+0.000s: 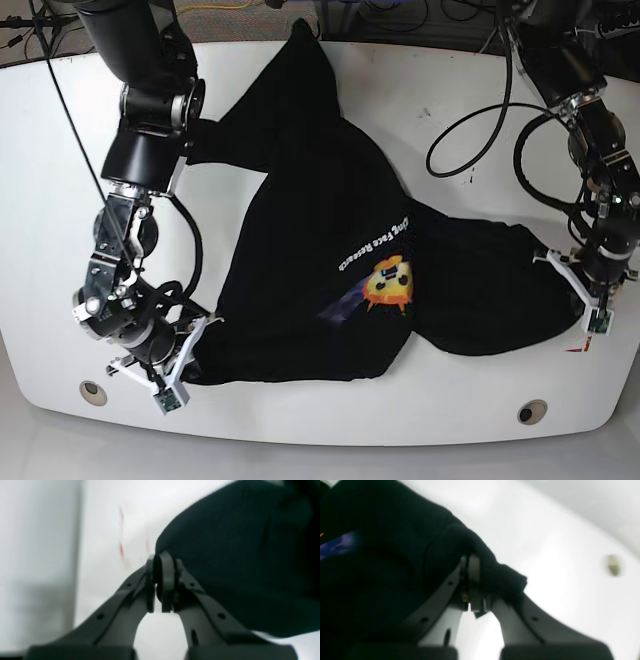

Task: Fold the T-shirt properly
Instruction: 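Lift and stretch the shirt between both grippers, then lay it flat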

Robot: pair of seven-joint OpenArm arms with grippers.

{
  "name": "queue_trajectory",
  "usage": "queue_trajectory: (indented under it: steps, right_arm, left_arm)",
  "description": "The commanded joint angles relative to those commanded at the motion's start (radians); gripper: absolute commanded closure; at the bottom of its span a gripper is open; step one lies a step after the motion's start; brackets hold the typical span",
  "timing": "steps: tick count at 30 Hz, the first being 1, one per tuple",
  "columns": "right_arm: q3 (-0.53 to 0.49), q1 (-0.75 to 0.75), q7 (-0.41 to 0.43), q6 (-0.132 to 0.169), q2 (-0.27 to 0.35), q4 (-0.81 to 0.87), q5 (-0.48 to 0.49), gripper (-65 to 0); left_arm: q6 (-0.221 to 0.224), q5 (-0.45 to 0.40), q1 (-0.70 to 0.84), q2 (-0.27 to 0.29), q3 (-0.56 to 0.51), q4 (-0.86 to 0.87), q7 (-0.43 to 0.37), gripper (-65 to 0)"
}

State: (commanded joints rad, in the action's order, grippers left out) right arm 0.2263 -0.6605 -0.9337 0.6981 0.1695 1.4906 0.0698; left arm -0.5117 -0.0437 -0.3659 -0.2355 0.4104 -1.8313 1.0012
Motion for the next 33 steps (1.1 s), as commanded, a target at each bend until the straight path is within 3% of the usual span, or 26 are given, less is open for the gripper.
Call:
queue_trajectory:
  steps: [5, 11, 17, 22, 28, 33]
  right_arm:
    - [-0.009, -0.095, -0.002, 0.000, 0.048, -0.002, 0.000, 0.0]
    - [-0.087, -0.224, -0.054, -0.002, 0.117, -0.002, 0.005, 0.0]
    - [-0.098, -0.364, -0.112, -0.002, 0.127, -0.002, 0.000, 0.0]
    - [-0.104, -0.442, -0.114, 0.000, 0.163, 0.002, 0.000, 0.0]
    - [-0.104, -0.516, -0.117, 0.000, 0.209, 0.000, 0.002, 0.0]
    - [-0.098, -0.509, -0.146, 0.000, 0.247, 0.006, 0.011, 0.0]
  left_arm:
    - [0.002, -0.071, -0.189, 0.000, -0.021, 0.002, 0.081, 0.0]
    - [0.002, -0.101, -0.377, 0.000, -0.084, 0.002, 0.140, 0.0]
    - [0.014, -0.103, -0.572, 0.000, -0.091, 0.003, 0.199, 0.0]
    - [0.052, -0.100, -0.700, -0.002, -0.091, 0.003, 0.210, 0.0]
    - [0.051, -0.101, -0.818, -0.014, -0.091, 0.069, 0.210, 0.0]
    - [0.049, -0.097, -0.821, -0.048, -0.091, 0.086, 0.210, 0.0]
